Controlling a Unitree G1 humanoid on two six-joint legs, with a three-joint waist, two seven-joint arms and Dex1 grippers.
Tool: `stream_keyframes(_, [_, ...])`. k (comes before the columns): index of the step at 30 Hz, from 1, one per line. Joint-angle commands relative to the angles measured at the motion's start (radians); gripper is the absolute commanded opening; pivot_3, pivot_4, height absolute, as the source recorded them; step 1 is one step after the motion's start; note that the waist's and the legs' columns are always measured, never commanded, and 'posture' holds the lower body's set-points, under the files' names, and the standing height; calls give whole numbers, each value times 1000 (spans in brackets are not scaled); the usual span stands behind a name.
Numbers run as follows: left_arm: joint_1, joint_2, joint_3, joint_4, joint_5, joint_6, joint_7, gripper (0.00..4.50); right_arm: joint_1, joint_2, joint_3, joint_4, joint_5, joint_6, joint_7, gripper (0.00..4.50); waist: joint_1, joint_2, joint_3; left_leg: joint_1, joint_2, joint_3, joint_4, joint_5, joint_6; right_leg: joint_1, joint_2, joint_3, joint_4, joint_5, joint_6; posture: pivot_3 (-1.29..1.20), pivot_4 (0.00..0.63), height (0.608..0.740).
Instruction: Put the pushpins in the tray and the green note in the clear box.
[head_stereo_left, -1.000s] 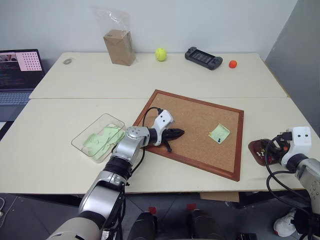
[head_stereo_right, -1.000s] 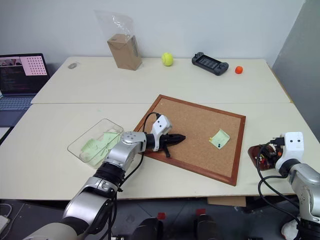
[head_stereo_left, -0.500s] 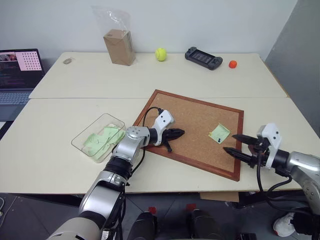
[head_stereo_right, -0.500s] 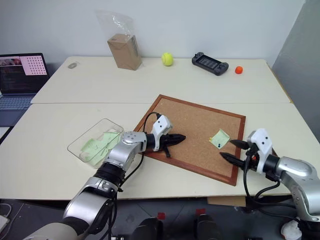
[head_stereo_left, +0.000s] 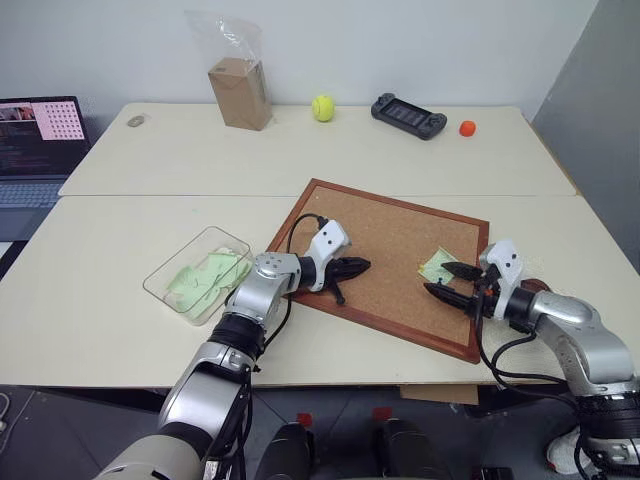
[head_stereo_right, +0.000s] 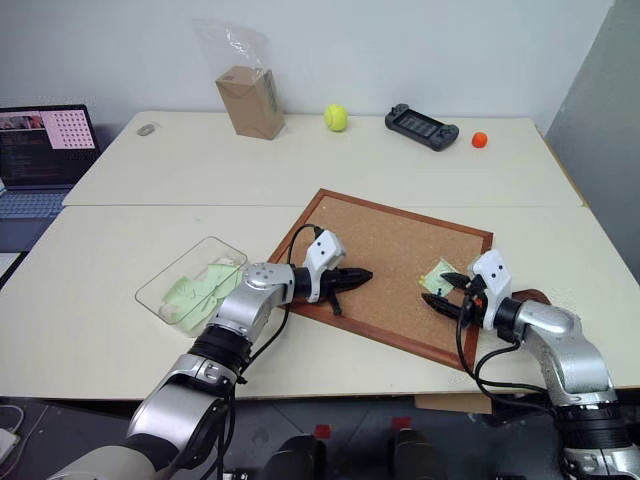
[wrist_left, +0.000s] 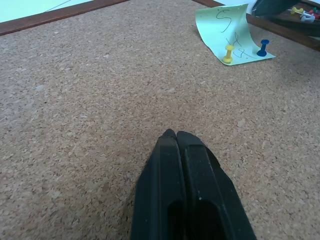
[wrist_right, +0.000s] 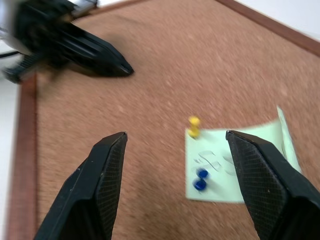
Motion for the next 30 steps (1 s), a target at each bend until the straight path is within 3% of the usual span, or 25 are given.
stream_keyframes(1, [6, 9, -8, -13, 14, 8, 3, 0, 0, 11, -2, 2, -7, -41, 7, 3349, 0, 0, 0, 0, 0, 0, 0, 0, 0, 0, 0, 0, 0, 0, 0, 0, 150, 740])
stream_keyframes(5, [3, 9, -10, -13, 16, 9, 1, 0, -3, 20, 3, 16, -18, -57, 3, 2908, 0, 0, 0, 0, 0, 0, 0, 0, 0, 0, 0, 0, 0, 0, 0, 0, 150, 740])
stream_keyframes(19, [-1, 0, -7, -20, 9, 23, -1, 0, -34, 51, 6, 79, -63, -85, -41, 15, 0, 0, 0, 0, 0, 0, 0, 0, 0, 0, 0, 0, 0, 0, 0, 0, 150, 740])
stream_keyframes(30, [7, 5, -7, -29, 11, 31, -1, 0, -19, 61, -75, -26, 91, 11, 3, 5, -2, 0, 0, 0, 0, 0, 0, 0, 0, 0, 0, 0, 1, 0, 0, 0, 150, 740])
